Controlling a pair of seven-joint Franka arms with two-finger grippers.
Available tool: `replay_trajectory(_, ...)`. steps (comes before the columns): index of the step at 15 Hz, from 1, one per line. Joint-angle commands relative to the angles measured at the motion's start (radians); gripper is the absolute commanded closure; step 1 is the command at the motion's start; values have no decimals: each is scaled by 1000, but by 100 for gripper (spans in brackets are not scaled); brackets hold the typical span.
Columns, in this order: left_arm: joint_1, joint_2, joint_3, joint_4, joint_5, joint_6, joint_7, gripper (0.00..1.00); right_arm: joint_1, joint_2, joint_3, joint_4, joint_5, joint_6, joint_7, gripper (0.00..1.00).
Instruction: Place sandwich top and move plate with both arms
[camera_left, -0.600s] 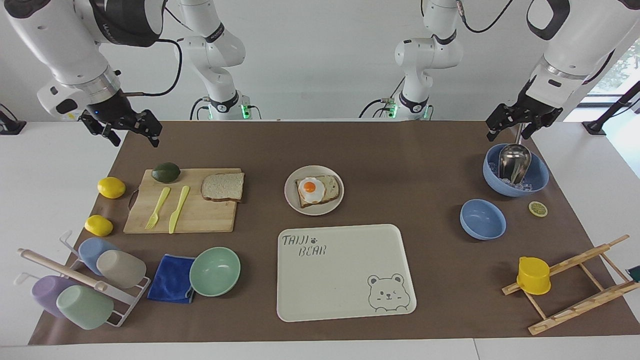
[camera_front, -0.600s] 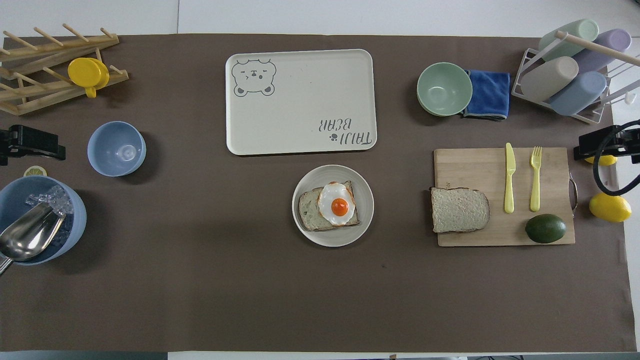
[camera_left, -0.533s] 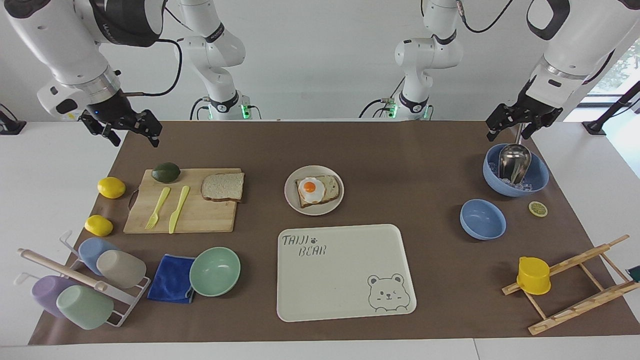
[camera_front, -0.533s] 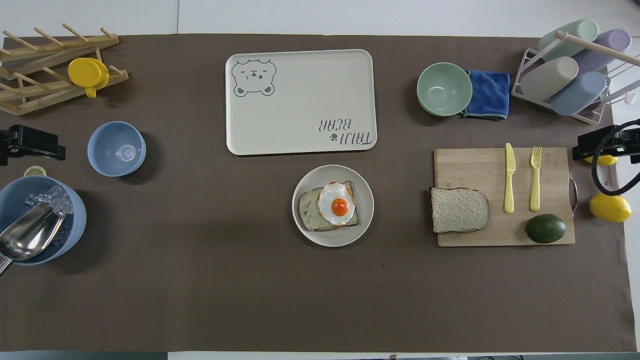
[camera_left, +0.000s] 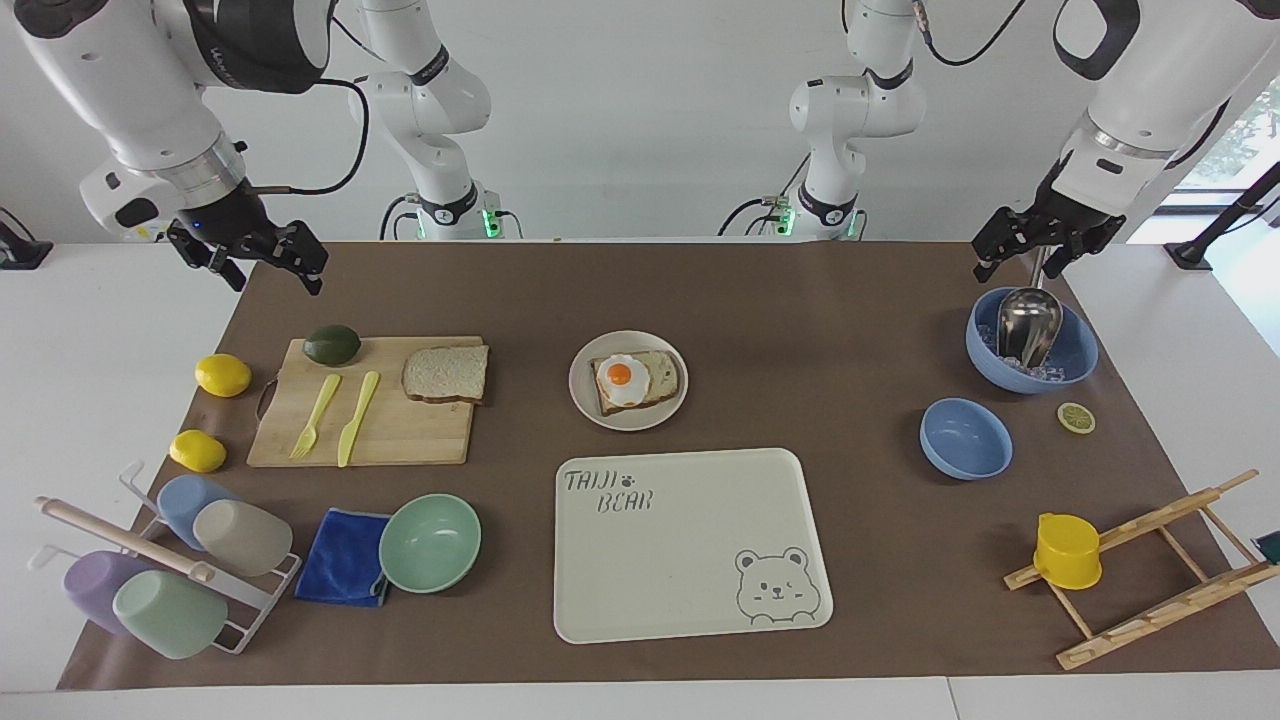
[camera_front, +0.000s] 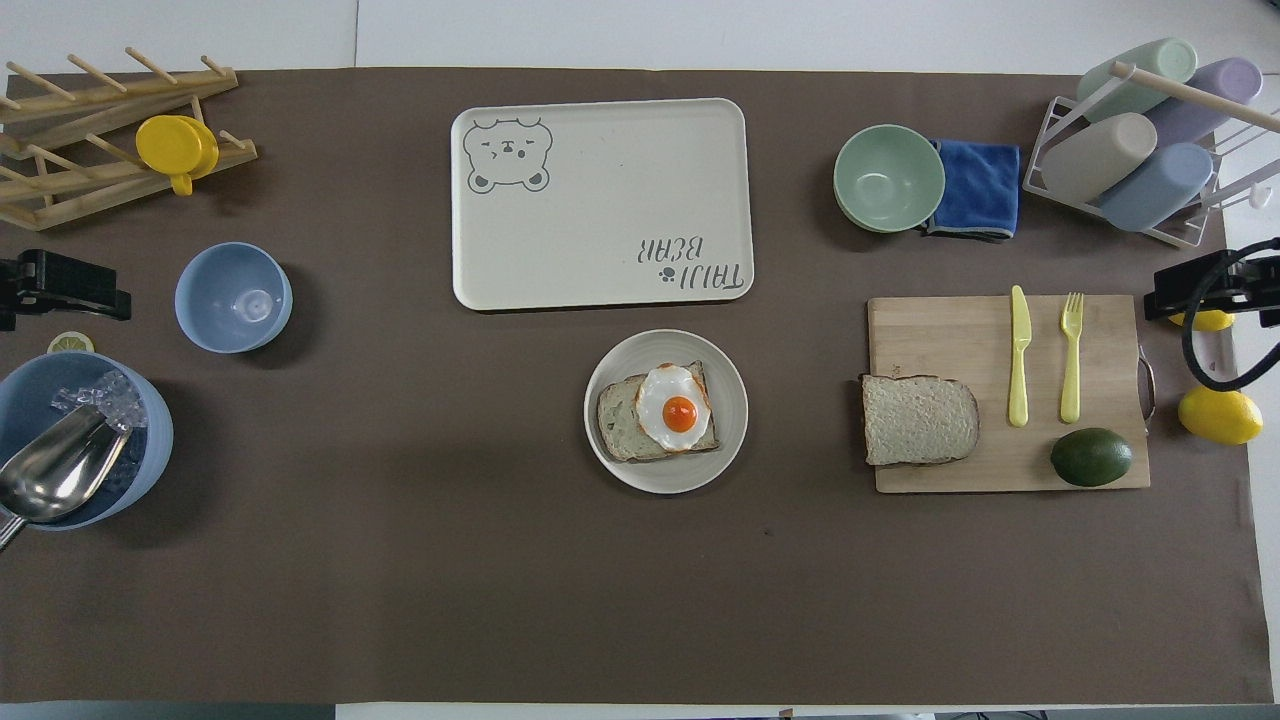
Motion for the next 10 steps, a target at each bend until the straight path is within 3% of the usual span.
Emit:
replay_trajectory(1, -7, -21, 3, -21, 12, 8, -9, 0, -12, -6, 15, -6, 6, -7, -3, 0)
replay_trajectory(7, -7, -21, 2, -22, 12, 7, -9, 0, 22, -21, 17, -20, 0, -27, -42, 0)
replay_trajectory(10, -7, -22, 2, -22, 12, 7, -9, 0, 68, 11, 90, -26, -122, -25, 5, 0)
